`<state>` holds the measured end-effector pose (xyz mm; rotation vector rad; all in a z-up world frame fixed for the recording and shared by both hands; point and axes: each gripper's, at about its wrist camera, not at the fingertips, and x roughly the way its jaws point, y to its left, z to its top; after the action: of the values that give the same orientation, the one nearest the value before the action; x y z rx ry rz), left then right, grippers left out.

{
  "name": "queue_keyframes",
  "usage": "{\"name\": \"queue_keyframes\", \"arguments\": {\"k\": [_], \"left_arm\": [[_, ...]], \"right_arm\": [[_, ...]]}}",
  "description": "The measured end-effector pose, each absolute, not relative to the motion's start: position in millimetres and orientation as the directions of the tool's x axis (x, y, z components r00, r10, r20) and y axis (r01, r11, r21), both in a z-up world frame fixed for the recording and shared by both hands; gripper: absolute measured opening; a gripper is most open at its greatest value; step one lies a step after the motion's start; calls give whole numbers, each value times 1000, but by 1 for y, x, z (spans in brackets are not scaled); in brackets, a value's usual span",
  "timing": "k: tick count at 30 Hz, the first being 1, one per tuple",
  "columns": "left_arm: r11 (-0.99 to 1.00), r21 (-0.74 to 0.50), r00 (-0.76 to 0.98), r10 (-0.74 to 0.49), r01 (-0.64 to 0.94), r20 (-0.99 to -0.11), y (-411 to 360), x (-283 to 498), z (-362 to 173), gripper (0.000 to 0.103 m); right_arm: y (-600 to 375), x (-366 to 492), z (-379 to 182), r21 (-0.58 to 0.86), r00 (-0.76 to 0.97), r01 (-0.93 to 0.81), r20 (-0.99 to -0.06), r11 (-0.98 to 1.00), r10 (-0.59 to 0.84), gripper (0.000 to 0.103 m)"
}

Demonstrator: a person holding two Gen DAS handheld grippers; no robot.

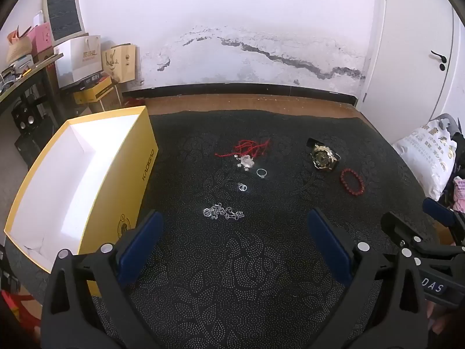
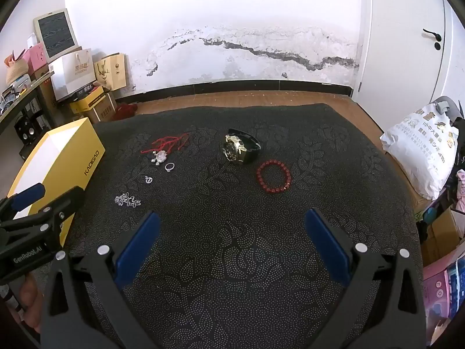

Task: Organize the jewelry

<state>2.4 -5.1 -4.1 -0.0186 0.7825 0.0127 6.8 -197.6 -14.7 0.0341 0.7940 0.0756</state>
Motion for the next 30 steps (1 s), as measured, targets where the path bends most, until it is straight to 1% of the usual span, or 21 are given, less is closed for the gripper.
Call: {"name": "queue_keyframes", "arguments": {"k": [30], "left_arm": [[1000,-15,707,-1,-14,-707,-8,2,-5,97]], "right_arm": [[-197,6,-13,58,698,-55,-711,997,80,97]]}}
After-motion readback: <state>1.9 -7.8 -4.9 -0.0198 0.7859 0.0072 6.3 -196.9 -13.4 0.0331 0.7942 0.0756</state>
